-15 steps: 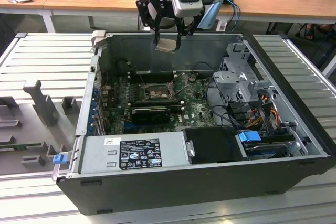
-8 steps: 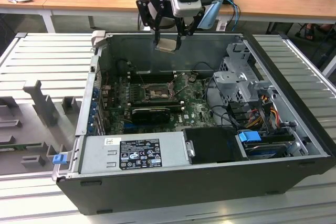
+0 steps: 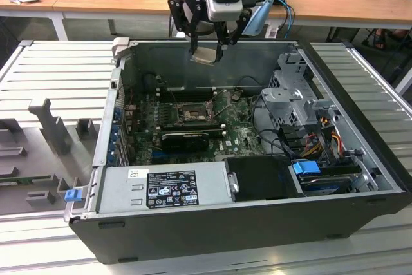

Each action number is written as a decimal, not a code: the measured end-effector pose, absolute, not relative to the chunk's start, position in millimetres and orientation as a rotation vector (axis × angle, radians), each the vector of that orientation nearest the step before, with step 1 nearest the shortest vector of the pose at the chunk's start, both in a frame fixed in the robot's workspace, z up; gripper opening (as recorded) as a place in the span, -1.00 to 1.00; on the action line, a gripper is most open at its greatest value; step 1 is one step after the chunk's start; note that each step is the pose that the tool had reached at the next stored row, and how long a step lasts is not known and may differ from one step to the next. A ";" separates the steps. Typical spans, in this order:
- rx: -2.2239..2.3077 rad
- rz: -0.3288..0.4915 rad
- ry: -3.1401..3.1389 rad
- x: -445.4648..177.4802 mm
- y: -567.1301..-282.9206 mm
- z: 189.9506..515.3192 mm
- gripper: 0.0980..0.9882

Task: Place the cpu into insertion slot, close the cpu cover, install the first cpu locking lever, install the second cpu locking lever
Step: 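Place the cpu into insertion slot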

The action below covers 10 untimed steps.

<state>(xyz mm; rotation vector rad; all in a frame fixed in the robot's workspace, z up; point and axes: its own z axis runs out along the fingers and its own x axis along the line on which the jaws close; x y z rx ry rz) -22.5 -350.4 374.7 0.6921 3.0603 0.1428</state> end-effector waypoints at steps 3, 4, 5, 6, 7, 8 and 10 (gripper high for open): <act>0.750 0.145 3.045 -22.5 -350.3 373.6 -0.03; 0.781 0.145 3.036 -22.6 -350.3 372.9 -0.03; 0.825 0.145 3.023 -22.5 -350.4 372.0 -0.03; 0.842 0.145 3.018 -22.5 -350.4 371.8 -0.03; 0.862 0.145 3.012 -22.5 -350.4 371.2 -0.03; 0.886 0.145 3.004 -22.5 -350.4 370.1 -0.03; 0.907 0.148 2.998 -22.6 -350.4 368.5 -0.03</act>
